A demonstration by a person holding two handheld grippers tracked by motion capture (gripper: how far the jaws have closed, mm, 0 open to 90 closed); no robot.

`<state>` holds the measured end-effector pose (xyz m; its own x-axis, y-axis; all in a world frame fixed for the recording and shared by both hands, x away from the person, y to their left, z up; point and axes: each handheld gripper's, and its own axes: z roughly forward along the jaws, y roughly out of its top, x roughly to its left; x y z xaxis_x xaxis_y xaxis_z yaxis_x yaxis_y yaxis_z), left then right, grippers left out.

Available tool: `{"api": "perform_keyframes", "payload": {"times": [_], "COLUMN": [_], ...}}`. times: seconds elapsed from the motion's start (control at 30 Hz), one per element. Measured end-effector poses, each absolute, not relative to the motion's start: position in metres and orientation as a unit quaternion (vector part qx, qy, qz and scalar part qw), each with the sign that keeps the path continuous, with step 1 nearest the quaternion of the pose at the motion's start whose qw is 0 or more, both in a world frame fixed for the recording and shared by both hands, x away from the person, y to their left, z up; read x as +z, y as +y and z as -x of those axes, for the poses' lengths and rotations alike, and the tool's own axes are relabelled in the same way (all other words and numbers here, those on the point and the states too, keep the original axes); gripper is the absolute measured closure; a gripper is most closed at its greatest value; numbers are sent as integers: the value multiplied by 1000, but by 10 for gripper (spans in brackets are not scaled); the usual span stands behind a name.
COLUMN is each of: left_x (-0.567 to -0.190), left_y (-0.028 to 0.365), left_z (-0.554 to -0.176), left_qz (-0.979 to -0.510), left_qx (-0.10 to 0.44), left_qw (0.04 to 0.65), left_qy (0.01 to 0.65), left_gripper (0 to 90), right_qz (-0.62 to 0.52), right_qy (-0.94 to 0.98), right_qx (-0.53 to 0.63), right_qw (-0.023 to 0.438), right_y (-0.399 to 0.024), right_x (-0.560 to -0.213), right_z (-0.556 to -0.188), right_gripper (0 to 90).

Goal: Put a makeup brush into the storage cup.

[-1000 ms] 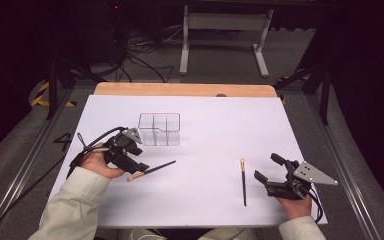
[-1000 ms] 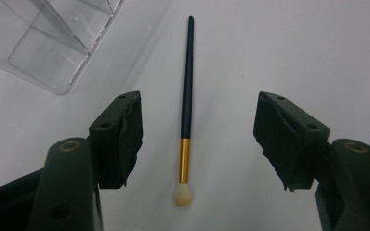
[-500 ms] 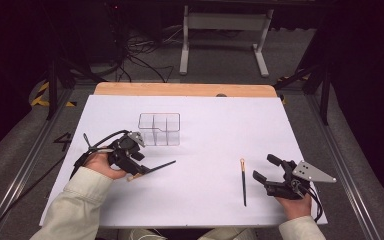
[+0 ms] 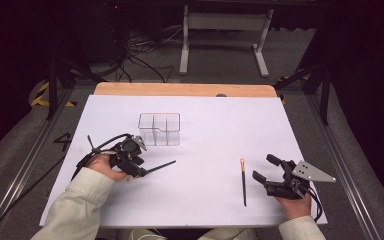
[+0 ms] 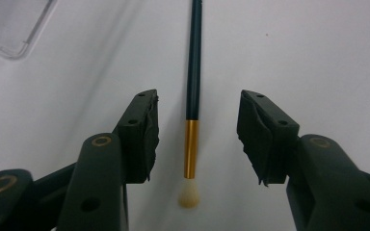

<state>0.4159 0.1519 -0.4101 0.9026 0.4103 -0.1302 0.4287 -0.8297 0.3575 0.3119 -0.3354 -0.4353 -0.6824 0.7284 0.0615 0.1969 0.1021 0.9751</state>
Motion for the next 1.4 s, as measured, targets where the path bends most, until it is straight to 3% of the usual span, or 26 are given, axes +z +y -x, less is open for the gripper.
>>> {"api": "perform_keyframes", "payload": {"times": [0.87, 1.4], "left_x": [-428, -428], "left_y": [149, 149], "left_z": [-420, -420], "left_qz": [-963, -964], "left_qx": [-51, -40], "left_qw": [150, 143], "left_qy": [218, 222], "left_gripper": [671, 759], "right_qz": [-327, -328], "right_qy": [705, 707], "right_qx": [593, 592], "right_qw": [210, 205], "right_y": [-336, -336], "right_x": [-437, -437], "right_z": [-314, -315], "right_gripper": [171, 182]}}
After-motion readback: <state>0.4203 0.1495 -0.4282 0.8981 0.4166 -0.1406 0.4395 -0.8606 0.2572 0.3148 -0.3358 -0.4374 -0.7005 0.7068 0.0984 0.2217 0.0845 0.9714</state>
